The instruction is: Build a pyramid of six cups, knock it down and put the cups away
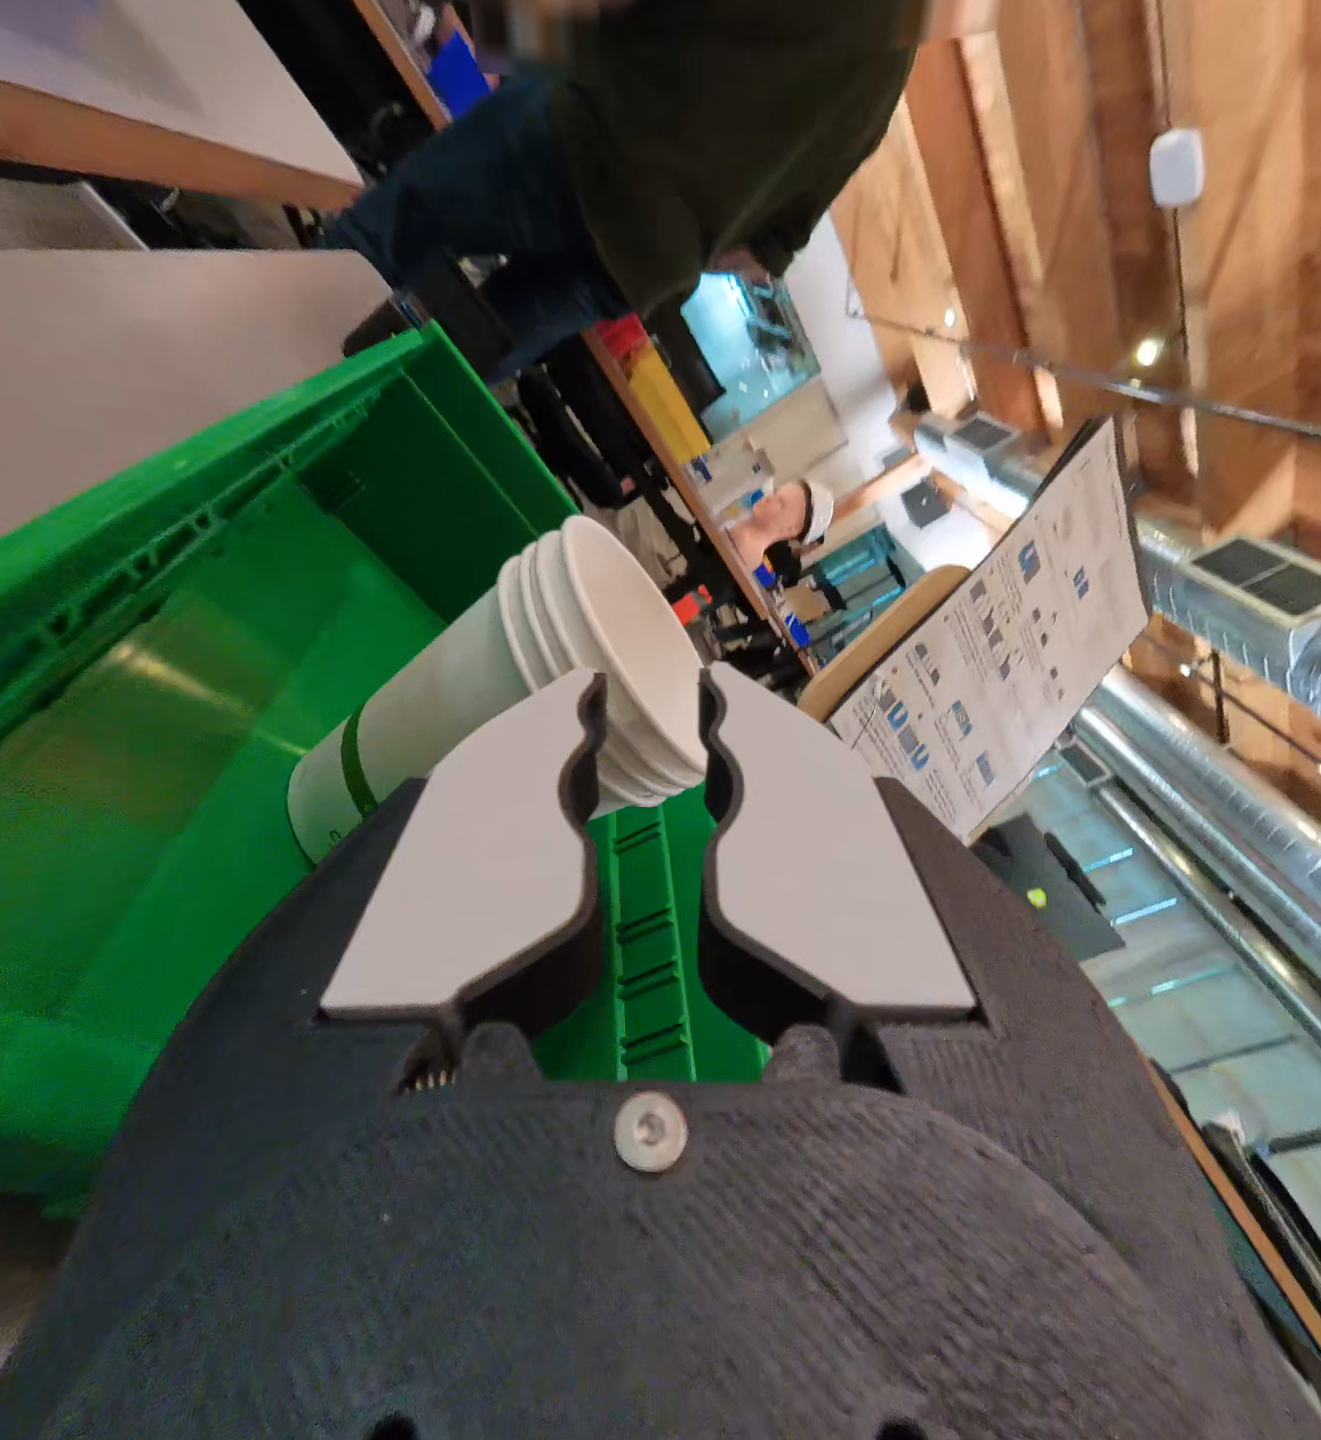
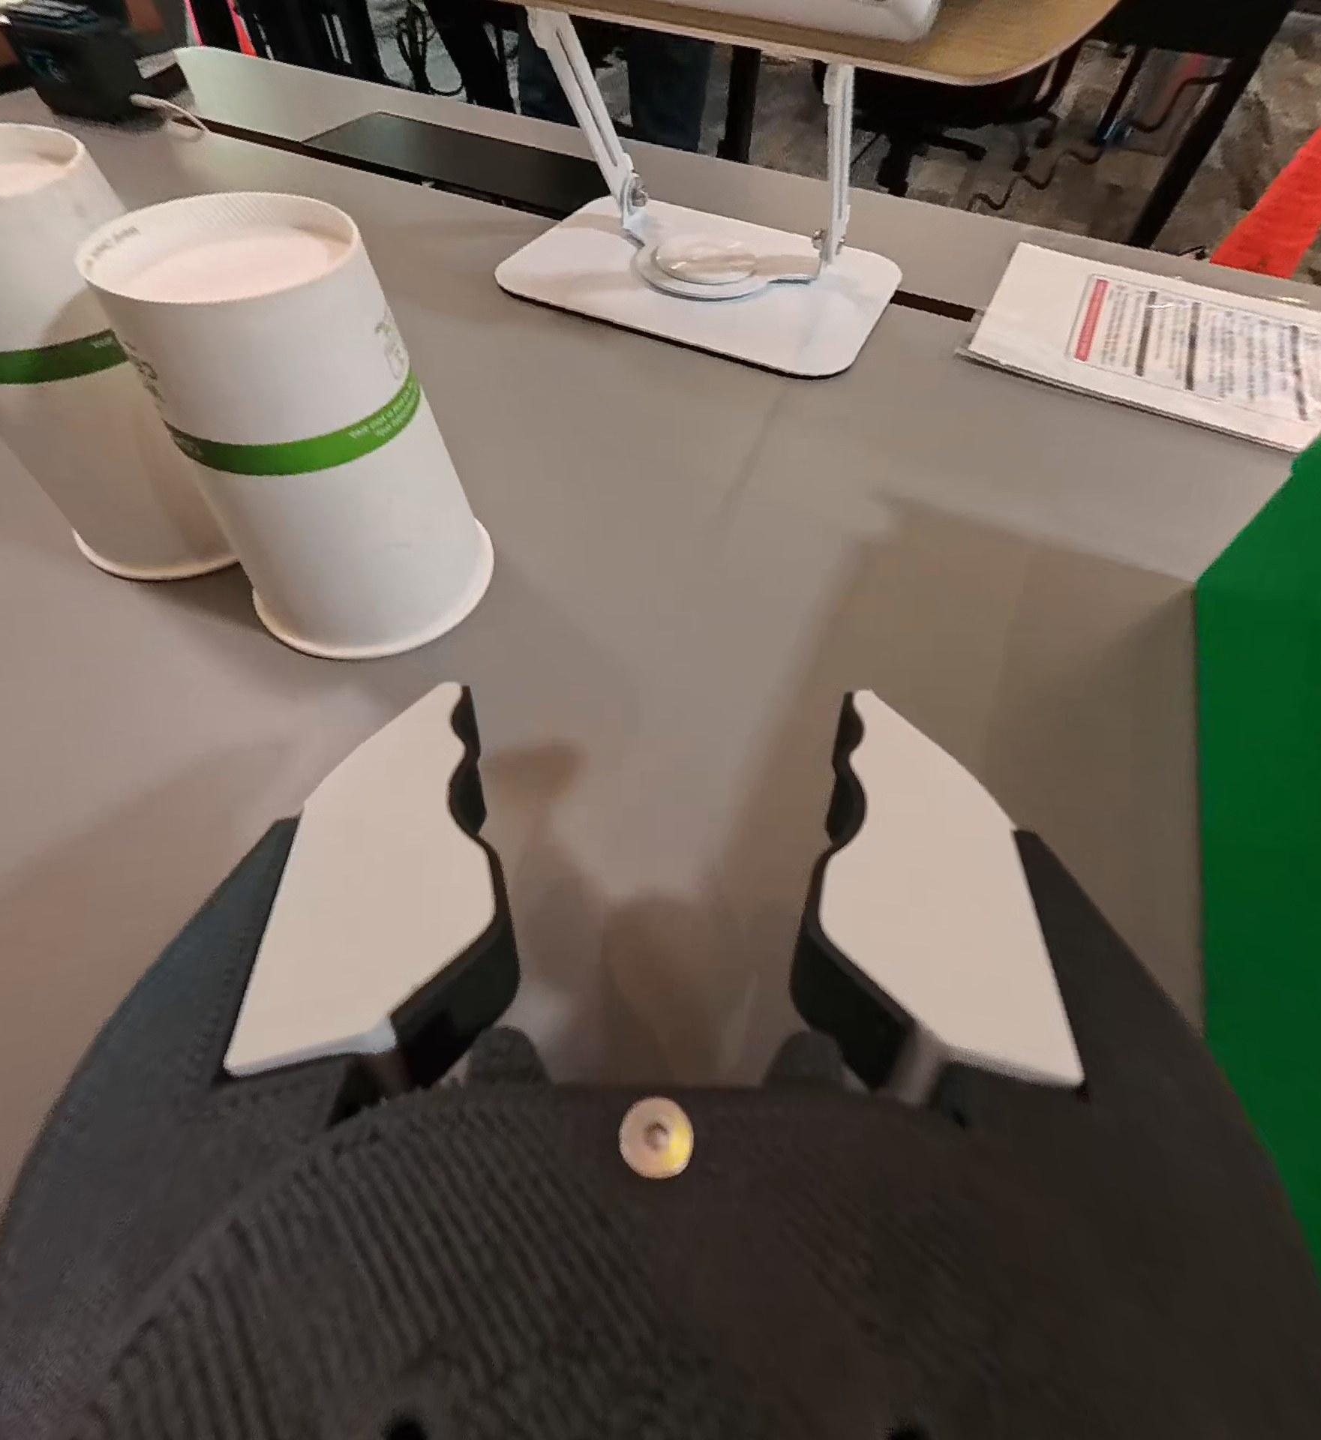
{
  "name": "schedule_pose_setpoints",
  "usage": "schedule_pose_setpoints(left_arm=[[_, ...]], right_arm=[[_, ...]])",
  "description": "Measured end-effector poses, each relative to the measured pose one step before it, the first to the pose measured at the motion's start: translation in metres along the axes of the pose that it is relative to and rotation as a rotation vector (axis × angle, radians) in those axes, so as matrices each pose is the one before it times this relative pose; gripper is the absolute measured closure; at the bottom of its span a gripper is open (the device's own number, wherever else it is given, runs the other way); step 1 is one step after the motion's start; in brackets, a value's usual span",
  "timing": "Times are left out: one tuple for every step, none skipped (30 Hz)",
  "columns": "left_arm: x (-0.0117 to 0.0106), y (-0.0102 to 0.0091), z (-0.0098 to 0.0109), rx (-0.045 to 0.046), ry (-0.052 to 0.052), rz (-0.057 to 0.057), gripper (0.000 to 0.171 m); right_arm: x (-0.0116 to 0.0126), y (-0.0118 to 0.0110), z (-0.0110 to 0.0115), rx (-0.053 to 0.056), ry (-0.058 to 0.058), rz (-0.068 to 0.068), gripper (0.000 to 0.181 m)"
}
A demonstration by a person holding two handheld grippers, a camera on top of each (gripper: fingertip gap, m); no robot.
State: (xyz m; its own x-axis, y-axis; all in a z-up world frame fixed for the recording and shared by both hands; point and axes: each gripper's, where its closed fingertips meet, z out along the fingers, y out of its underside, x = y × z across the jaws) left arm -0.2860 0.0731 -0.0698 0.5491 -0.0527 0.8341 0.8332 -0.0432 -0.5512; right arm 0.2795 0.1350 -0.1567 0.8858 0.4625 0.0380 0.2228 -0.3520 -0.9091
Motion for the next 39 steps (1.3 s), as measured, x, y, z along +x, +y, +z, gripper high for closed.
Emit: schedule_pose_setpoints(left_arm=[[0.0015,0.00085,0.00294,-0.0165,0.003,0.0049,0.146],[-0.00033,-0.00054,0.00191,-0.0037,-0.0063,-0.0001,0.146],[-0.00415,-0.00021,0.00132,-0.00233,-0.028,-0.0029,0.146],[-0.00465,-0.00006,0.00084,-0.00117,-0.0271,0.0059,0.15],[-0.00447,0.00046,0.00083,-0.00331,-0.024,0.0067,0.15],[-0.0025,0.00087,0.0008,-0.006,-0.0094,0.0048,0.151],[-0.00026,-0.00079,0.00009,0.00376,0.0035,-0.0085,0.151],[0.00033,-0.00063,-0.00008,0.00045,0.0038,-0.0084,0.152],[0.00033,-0.00017,-0.00026,-0.00161,-0.0001,0.0033,0.153],[0.00033,-0.00035,-0.00062,-0.00036,-0.0043,0.0137,0.156],[-0.00065,-0.00044,-0.00081,-0.00216,-0.0138,0.0157,0.157],[-0.00035,-0.00039,-0.00076,-0.00345,-0.0132,0.0187,0.157],[0.00039,-0.00112,-0.00096,0.00154,-0.0105,0.0187,0.159],[0.00109,-0.00195,-0.00123,0.00783,-0.0055,0.0151,0.162],[0.00161,-0.00231,-0.00126,0.01006,-0.0013,0.0108,0.164],[0.0015,-0.00146,-0.00096,0.00344,0.001,0.0071,0.164],[0.00117,0.00023,-0.00025,-0.00597,0.0028,0.0064,0.164],[0.00059,0.00168,0.00049,-0.01336,0.0025,0.0054,0.163],[-0.00044,0.00236,0.00099,-0.01495,0.0008,0.0017,0.163],[-0.00048,0.00213,0.00107,-0.00968,0.0032,-0.003,0.162],[-0.00051,0.00126,0.00094,-0.00122,0.0044,-0.0083,0.162],[0.00033,0.00049,0.00069,0.00303,0.0084,-0.0091,0.162],[0.0005,0.0,0.00021,0.0032,0.0054,-0.0088,0.162],[0.00033,-0.00014,0.00004,-0.00053,0.0015,-0.0006,0.163],[0.00026,-0.00012,-0.00029,-0.0005,-0.0012,0.0043,0.164],[-0.0002,0.00001,-0.00018,-0.00294,-0.0037,0.0045,0.164],[-0.0001,0.00009,-0.00014,-0.00165,-0.001,0.0018,0.164],[0.00007,0.00012,-0.00007,-0.00102,0.001,-0.0012,0.164],[0.00017,0.00006,-0.00004,-0.00077,0.0026,-0.0036,0.165],[0.00068,0.00041,0.00018,-0.00326,0.006,-0.0033,0.165],[0.00119,0.00065,0.00028,-0.00583,0.0089,-0.004,0.165],[0.00109,0.00029,0.00043,-0.00361,0.0067,-0.0055,0.166],[0.00116,-0.00017,0.00043,0.0006,0.0049,-0.0042,0.166],[0.00177,-0.0005,0.0004,0.00438,0.0073,-0.0017,0.166],[0.00211,-0.00086,0.0004,0.00719,0.0097,-0.0041,0.167],[0.00287,-0.00139,0.00016,0.01104,0.0141,-0.0076,0.167],[0.0039,-0.00169,-0.00001,0.01308,0.0211,-0.0079,0.168],[0.00481,-0.00247,-0.00039,0.01668,0.0255,-0.0105,0.17],[0.00422,-0.00242,-0.00038,0.01356,0.0202,-0.0098,0.17]], right_arm=[[0.00214,0.00137,-0.00172,-0.0024,0.0092,-0.0034,0.093],[0.00198,0.00126,-0.0016,-0.003,0.0094,-0.0036,0.093],[0.00179,0.00093,-0.00144,-0.0014,0.009,-0.0039,0.093],[0.00125,0.00045,-0.00134,0.0006,0.0068,-0.0043,0.093],[0.00098,0.00024,-0.00114,0.0006,0.0056,-0.0039,0.093],[0.00074,0.00028,-0.00077,-0.0004,0.0042,-0.0032,0.093],[0.00016,0.0004,-0.00043,-0.0013,0.0021,-0.0029,0.093],[-0.00024,0.00051,-0.00011,-0.0018,0.0005,-0.003,0.093],[-0.00035,0.00042,0.0002,-0.0025,0.0003,-0.0036,0.093],[-0.00038,0.00041,0.00025,-0.0029,0.0008,-0.0048,0.093],[-0.00053,0.00021,0.00024,-0.0022,0.0007,-0.0059,0.093],[-0.00067,0.00017,0.00037,-0.0015,0.0001,-0.0065,0.093],[-0.00074,0.00018,0.00021,-0.002,-0.0001,-0.0063,0.093],[-0.00065,0.00018,0.00025,-0.0021,-0.0001,-0.0057,0.093],[-0.00054,0.00001,0.00014,-0.0008,0.0003,-0.0045,0.093],[-0.00048,-0.00001,0.00005,0.0,0.0004,-0.0033,0.093],[-0.00009,0.0,-0.00007,-0.0002,0.0008,-0.0023,0.093],[-0.00005,0.00009,0.00002,-0.0002,0.0008,-0.0012,0.093],[0.00019,-0.00004,-0.00017,0.0003,0.0005,0.0003,0.093],[0.00027,-0.00008,-0.00013,0.0008,0.0003,0.0019,0.093],[0.00029,-0.00008,0.0,0.0003,0.0002,0.0028,0.093],[0.00035,0.00003,-0.00008,-0.0003,0.0001,0.0029,0.094],[0.00026,0.0001,0.0,-0.0004,0.0001,0.0027,0.094],[0.00019,0.00006,0.00003,-0.0004,0.0,0.0022,0.094],[0.00004,0.00012,0.00014,-0.0005,-0.0001,0.0016,0.094],[-0.00014,0.00009,0.00019,-0.0008,-0.0006,0.0007,0.094],[-0.00009,0.00015,0.00012,-0.0011,0.0001,-0.0006,0.094],[-0.00014,0.00007,0.00013,-0.0007,0.0009,-0.0015,0.094],[-0.00006,0.0,-0.00009,0.0001,0.0006,-0.0017,0.094],[-0.00011,-0.00005,0.0,0.0002,0.0003,-0.0011,0.095],[-0.00005,0.0,-0.00005,0.0,0.0006,-0.0001,0.095],[0.00011,0.00001,-0.00003,0.0001,0.0006,0.0007,0.095],[0.00014,0.00003,0.00001,0.0,0.0,0.0013,0.095],[0.0002,0.00008,-0.00004,-0.0002,0.0,0.0015,0.095],[0.00021,-0.00008,0.00004,-0.0002,0.0003,0.0015,0.095],[0.00013,0.00005,-0.00007,0.0,0.0003,0.0012,0.095],[0.00006,0.00002,-0.00003,0.0001,0.0002,0.0007,0.095],[0.00009,0.00004,-0.00004,-0.0001,0.0001,0.0002,0.095],[-0.00004,-0.00002,0.0001,-0.0003,-0.0001,-0.0002,0.095]])
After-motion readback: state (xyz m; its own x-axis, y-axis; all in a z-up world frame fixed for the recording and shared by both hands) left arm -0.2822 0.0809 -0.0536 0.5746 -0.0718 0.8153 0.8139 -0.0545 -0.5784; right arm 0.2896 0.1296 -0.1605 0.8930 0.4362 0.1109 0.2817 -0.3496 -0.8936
